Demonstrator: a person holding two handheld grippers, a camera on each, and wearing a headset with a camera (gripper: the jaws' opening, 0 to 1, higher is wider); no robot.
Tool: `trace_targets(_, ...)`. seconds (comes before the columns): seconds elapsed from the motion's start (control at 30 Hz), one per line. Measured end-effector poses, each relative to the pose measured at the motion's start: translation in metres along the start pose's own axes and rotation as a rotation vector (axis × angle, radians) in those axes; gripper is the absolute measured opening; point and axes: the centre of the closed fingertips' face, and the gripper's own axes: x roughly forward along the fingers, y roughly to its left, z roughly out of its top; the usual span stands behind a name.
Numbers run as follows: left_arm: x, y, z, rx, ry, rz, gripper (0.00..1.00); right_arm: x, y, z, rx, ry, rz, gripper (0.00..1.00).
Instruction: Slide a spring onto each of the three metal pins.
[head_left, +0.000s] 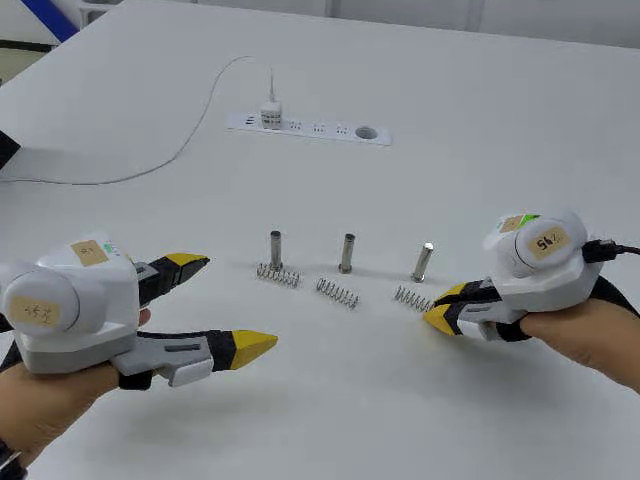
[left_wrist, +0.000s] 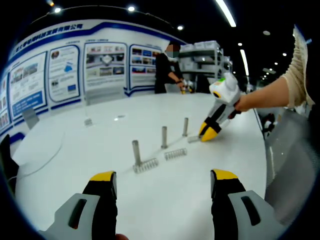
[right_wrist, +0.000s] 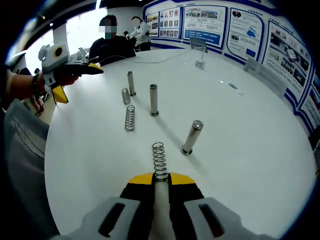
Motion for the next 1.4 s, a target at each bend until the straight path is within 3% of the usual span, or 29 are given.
trace_targets(0.3, 0.003, -0.009, 0.002, 0.007, -0.002, -0.028, 0.75, -0.008, 0.003, 0.009, -0.019, -0.01, 0.006, 0.11)
trace_targets(0.57, 0.013, -0.028, 0.005, 0.042, -0.001, -0.092, 0.67, -0.015, 0.012, 0.017, -0.061, -0.009, 0.026, 0.11)
trace_targets(1.07, 0.033, -0.048, 0.017, 0.084, -0.007, -0.161, 0.63, -0.02, 0.04, 0.035, -0.142, -0.004, 0.107, 0.11)
trace_targets(1.4, 0.048, -0.065, 0.016, 0.117, 0.01, -0.226, 0.6, -0.021, 0.057, 0.042, -0.191, 0.002, 0.155, 0.11)
